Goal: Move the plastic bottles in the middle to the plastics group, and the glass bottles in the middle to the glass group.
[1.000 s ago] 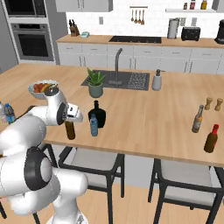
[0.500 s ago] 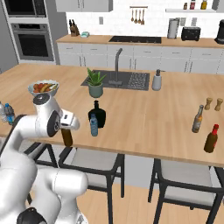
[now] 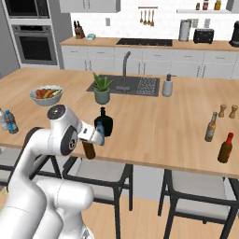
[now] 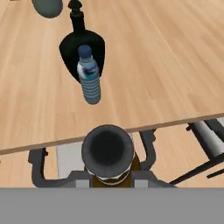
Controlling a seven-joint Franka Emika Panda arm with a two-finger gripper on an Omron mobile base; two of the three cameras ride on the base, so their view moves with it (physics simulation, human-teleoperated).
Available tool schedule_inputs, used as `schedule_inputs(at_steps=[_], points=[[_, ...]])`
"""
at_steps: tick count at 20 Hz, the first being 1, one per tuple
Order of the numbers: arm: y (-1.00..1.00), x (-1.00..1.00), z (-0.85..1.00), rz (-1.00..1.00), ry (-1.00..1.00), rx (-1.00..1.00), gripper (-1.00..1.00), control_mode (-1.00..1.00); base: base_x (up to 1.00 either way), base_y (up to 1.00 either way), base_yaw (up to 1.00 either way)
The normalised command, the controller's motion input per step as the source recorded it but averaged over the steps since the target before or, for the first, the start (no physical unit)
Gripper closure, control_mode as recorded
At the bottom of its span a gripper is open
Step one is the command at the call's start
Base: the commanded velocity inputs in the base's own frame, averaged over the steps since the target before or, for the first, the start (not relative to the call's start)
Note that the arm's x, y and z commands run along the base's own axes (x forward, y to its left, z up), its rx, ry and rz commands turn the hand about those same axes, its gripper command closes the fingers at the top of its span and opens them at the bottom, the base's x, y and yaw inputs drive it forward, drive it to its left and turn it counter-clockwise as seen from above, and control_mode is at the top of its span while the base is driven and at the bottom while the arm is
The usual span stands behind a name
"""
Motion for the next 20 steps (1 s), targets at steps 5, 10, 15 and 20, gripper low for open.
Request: schedule_inputs(at_steps=[5,10,15,20], points=[[-0.99,0.0,0.26,-0.14,0.0,0.0,1.0,-1.0,0.0,0.0,0.0],[-1.0,0.03,0.25,-0.12,0.0,0.0,1.0,-1.0,0.0,0.0,0.0],[-1.0,0.25,0.29,-0.11,0.0,0.0,1.0,-1.0,0.0,0.0,0.0],[-1.0,0.41,0.25,-0.08,0.0,0.0,1.0,-1.0,0.0,0.0,0.0]])
